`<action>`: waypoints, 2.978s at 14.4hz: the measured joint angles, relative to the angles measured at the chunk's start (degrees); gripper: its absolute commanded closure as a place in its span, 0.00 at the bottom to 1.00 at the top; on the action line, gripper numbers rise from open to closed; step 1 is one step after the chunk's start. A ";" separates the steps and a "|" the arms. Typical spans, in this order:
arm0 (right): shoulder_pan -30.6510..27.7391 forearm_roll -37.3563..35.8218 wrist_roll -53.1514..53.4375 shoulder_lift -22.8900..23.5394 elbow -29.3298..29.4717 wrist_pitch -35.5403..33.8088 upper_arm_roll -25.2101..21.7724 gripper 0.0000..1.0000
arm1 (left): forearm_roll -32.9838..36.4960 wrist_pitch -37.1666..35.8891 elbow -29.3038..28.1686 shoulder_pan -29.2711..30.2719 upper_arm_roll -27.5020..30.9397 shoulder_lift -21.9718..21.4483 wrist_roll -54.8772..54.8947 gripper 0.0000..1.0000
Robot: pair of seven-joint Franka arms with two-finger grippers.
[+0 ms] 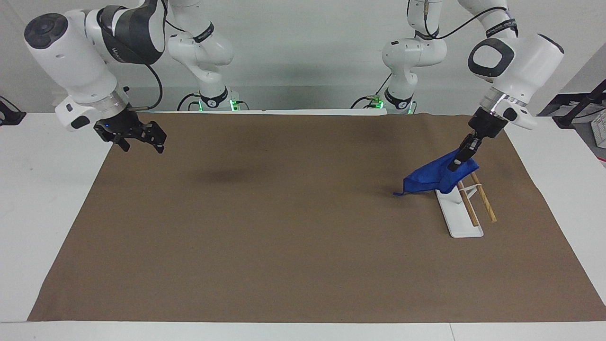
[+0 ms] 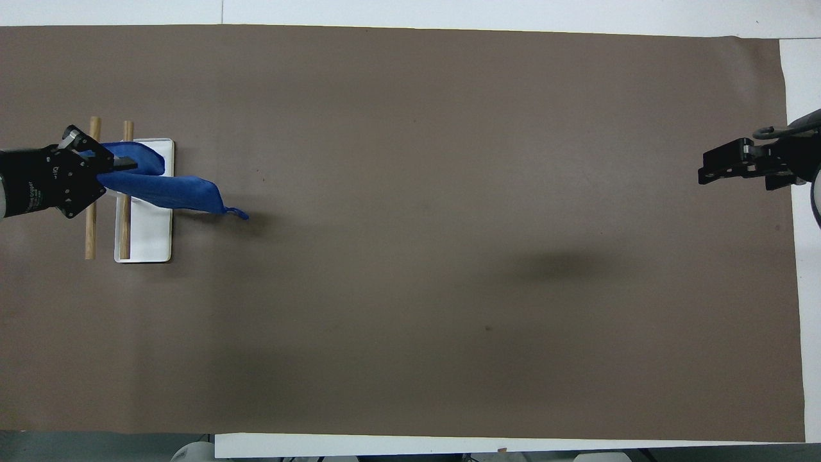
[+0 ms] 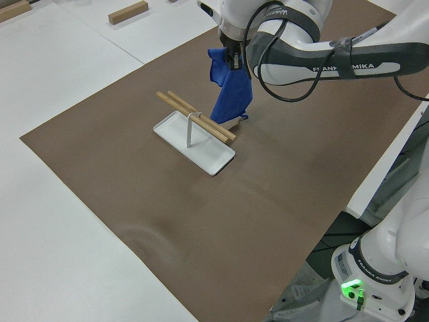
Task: Right arm passes towel to left arm to hang
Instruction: 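Lower the towel over the wooden rod with the left gripper and release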
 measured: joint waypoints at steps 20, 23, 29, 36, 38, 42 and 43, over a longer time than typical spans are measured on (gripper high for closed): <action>1.54 -0.01 -1.03 -1.29 0.10 -0.49 0.01 0.01 | 2.31 14.79 -2.12 7.16 0.44 1.82 7.00 0.99; 1.62 -0.01 -1.03 -1.29 0.10 -0.49 0.01 0.01 | 2.40 15.81 -2.12 8.84 0.48 2.01 9.30 0.99; 1.98 0.00 -1.03 -1.44 0.39 -0.32 0.09 0.01 | 2.45 20.26 -3.19 11.72 0.53 2.99 9.65 0.98; 1.97 0.00 -1.03 -1.52 0.52 1.43 -0.18 0.01 | 2.46 22.21 -7.37 11.90 0.49 3.71 8.90 0.98; 1.97 0.00 -1.03 -1.52 0.53 1.43 -0.18 0.01 | 2.46 22.21 -7.89 11.87 0.34 3.71 7.39 0.97; 1.97 0.00 -1.03 -1.52 0.53 1.43 -0.19 0.01 | 2.46 22.58 -10.18 11.91 0.39 3.70 7.02 0.92; 1.97 0.00 -1.03 -1.52 0.53 1.43 -0.19 0.01 | 2.46 22.66 -10.42 11.92 0.40 3.70 7.02 0.90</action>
